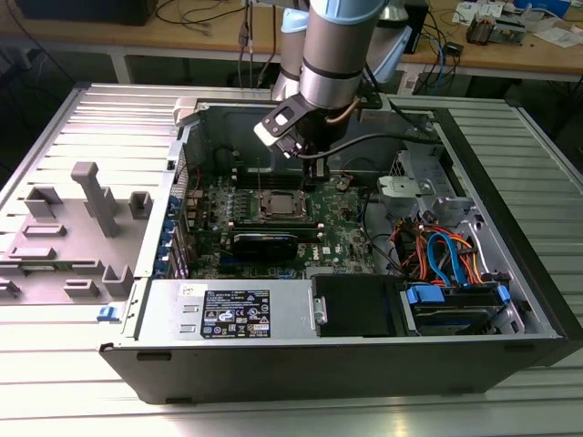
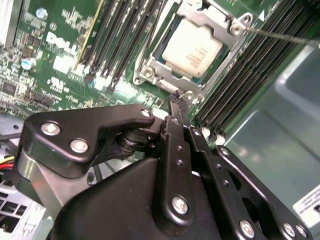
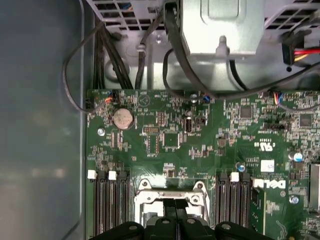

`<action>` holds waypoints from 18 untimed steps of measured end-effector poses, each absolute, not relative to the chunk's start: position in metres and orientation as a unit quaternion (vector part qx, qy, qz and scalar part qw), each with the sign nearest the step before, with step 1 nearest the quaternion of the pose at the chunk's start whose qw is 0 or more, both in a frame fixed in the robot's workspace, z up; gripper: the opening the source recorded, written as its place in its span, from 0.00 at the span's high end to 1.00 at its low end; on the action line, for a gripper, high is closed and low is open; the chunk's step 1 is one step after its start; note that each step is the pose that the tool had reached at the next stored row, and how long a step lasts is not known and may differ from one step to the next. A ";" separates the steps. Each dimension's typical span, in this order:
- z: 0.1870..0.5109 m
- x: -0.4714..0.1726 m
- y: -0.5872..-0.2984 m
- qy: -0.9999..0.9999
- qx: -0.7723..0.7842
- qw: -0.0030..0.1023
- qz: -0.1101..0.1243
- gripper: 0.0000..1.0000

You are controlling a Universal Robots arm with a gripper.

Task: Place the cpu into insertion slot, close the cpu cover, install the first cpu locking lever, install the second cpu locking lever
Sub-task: 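Close the cpu cover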

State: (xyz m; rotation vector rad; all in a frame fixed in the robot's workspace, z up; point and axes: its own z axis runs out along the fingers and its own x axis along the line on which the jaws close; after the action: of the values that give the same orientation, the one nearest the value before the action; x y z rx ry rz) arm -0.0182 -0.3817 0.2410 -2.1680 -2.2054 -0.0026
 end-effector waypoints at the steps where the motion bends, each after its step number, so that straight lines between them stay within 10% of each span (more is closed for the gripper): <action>1: 0.240 -0.021 -0.382 -0.713 -0.701 0.025 -0.001 0.89; 18: 0.220 -0.072 -0.382 -0.716 -0.697 0.030 -0.007 0.89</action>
State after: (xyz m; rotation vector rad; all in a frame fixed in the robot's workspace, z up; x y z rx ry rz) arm -0.0724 -0.3817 0.2202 -2.1481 -2.2084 -0.0202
